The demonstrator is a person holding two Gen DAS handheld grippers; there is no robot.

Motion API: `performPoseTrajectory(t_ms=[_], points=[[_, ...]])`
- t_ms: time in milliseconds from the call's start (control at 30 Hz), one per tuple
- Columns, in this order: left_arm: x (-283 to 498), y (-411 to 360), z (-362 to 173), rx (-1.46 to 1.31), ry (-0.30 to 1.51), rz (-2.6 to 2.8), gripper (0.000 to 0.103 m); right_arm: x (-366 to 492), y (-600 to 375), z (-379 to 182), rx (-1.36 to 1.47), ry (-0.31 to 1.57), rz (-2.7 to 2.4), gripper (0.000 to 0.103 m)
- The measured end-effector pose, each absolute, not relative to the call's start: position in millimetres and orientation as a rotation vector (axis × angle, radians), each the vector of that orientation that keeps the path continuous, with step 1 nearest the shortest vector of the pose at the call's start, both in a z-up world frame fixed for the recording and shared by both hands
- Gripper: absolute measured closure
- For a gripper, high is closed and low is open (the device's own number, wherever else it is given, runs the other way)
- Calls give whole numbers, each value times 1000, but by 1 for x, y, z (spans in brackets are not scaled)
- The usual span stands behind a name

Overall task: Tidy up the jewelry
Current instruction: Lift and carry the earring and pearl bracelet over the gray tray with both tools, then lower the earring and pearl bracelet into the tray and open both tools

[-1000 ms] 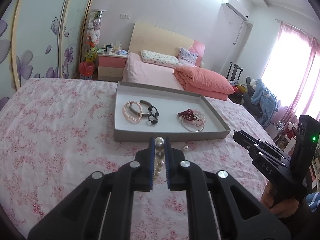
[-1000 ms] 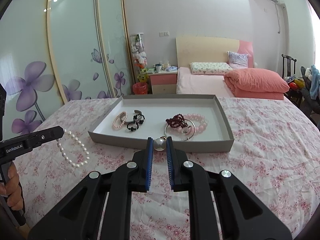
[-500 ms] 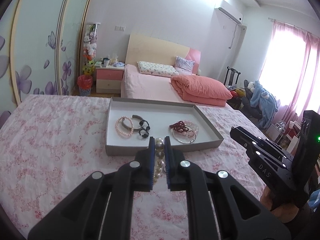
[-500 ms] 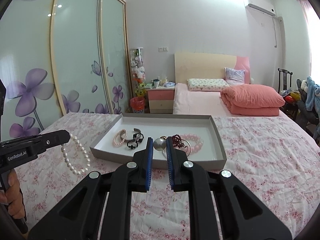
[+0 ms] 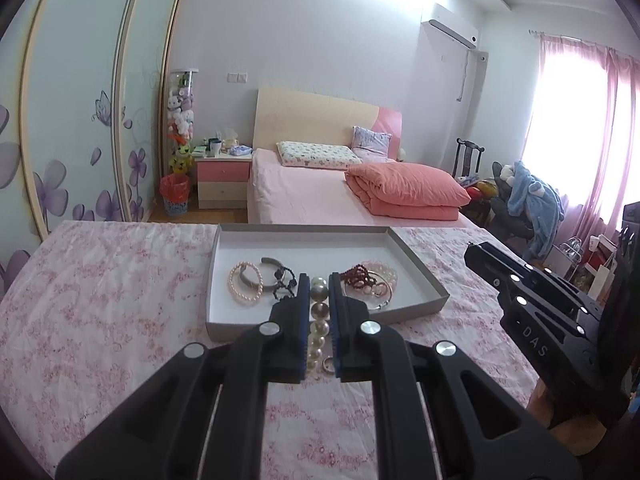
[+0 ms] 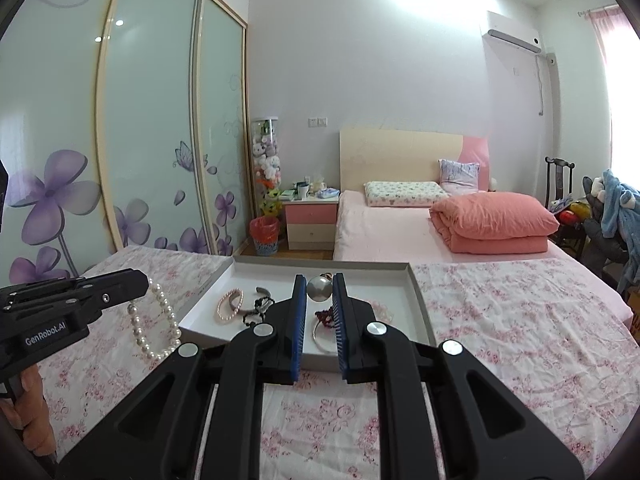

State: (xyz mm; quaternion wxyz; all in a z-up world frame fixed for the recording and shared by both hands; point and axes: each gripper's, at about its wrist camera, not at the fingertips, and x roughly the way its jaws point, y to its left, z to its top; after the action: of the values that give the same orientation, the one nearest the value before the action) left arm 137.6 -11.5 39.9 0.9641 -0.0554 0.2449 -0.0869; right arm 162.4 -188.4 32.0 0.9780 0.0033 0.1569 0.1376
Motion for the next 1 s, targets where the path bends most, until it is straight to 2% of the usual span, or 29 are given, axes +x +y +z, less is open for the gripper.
performPoseTrajectory(t_ms=[533, 1000], points=[[164, -13, 45, -102, 478, -145, 93, 183, -189, 45, -6, 278, 264, 89], [216, -11, 38, -124, 498, -134, 93, 228, -182, 37, 6, 280, 229, 89]])
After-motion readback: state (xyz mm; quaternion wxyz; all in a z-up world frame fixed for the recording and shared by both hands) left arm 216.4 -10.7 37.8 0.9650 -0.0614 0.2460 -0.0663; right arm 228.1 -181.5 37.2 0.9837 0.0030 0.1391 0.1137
